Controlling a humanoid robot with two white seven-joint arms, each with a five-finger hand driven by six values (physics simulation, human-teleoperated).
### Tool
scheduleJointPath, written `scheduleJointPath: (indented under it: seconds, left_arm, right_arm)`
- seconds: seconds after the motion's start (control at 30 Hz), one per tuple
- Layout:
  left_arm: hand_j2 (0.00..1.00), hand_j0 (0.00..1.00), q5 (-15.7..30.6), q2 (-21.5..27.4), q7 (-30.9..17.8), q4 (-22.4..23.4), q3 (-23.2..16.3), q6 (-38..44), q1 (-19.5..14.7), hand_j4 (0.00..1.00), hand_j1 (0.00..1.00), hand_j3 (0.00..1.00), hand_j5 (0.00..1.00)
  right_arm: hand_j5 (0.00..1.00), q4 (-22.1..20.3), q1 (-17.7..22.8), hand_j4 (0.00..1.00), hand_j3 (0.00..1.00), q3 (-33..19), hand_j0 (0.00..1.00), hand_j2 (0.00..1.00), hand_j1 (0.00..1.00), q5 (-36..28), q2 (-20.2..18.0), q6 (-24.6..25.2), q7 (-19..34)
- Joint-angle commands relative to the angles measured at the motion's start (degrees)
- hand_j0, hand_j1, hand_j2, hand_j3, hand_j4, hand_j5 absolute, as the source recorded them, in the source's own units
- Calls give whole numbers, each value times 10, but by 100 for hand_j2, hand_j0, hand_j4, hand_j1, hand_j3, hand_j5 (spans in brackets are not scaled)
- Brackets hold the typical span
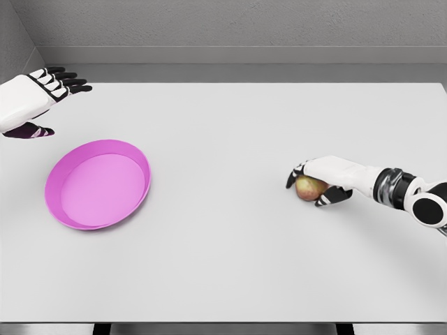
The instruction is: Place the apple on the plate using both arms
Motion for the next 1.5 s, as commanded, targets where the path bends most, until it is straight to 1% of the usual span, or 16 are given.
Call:
scheduleJointPath:
  seconds: [0.0, 0.2, 0.27, 0.53, 0.6, 0.63, 0.77, 0.9, 1.07, 1.17, 1.27, 1.47]
  left_arm:
    - [100, 100, 4, 0, 0, 0, 1, 0, 0, 100, 100, 100, 100]
    - [100, 100, 4, 1, 0, 0, 1, 0, 0, 100, 100, 100, 100]
    - [100, 100, 5, 1, 0, 0, 1, 0, 0, 100, 100, 100, 100]
    - [100, 100, 4, 1, 0, 0, 1, 0, 0, 100, 100, 100, 100]
    - [100, 100, 4, 1, 0, 0, 1, 0, 0, 100, 100, 100, 100]
    - [100, 100, 4, 1, 0, 0, 1, 0, 0, 100, 100, 100, 100]
    - [100, 100, 4, 2, 0, 0, 1, 0, 0, 100, 100, 100, 100]
    - [100, 100, 4, 2, 0, 0, 1, 0, 0, 100, 100, 100, 100]
    - [100, 100, 4, 2, 0, 0, 1, 0, 0, 100, 100, 100, 100]
    - [100, 100, 4, 2, 0, 0, 1, 0, -1, 100, 100, 100, 100]
    - [100, 100, 3, 1, -1, -1, 0, 0, 0, 100, 100, 100, 100]
    - [100, 100, 3, 1, -1, -1, 0, 0, 0, 100, 100, 100, 100]
  right_arm:
    - [48, 1, 0, 48, 48, 4, 48, 48, 48, 1, 0, 0, 4]
    - [49, -4, -7, 49, 49, 0, 49, 49, 49, 3, 2, 0, 10]
    - [48, -4, -7, 48, 48, -12, 48, 48, 48, 3, 2, 0, 16]
    - [48, -4, -25, 48, 48, -16, 48, 48, 48, 1, 11, -4, 22]
    - [48, -4, -29, 48, 48, -15, 48, 48, 48, 1, 30, -12, 22]
    - [46, -4, -32, 46, 46, -15, 46, 46, 46, 1, 32, -18, 22]
    - [46, -4, -48, 46, 46, -14, 46, 46, 46, 1, 63, -30, 28]
    - [46, -4, -53, 46, 46, -10, 46, 46, 46, 1, 90, -46, 28]
    - [47, -4, -55, 47, 47, 3, 47, 47, 47, 1, 139, -47, 36]
    - [47, -4, -57, 47, 47, 9, 47, 47, 47, 1, 149, -47, 35]
    - [47, -4, -57, 47, 47, 10, 47, 47, 47, 1, 173, -47, 36]
    - [47, -3, -74, 47, 47, 22, 47, 47, 47, 1, 199, -43, 36]
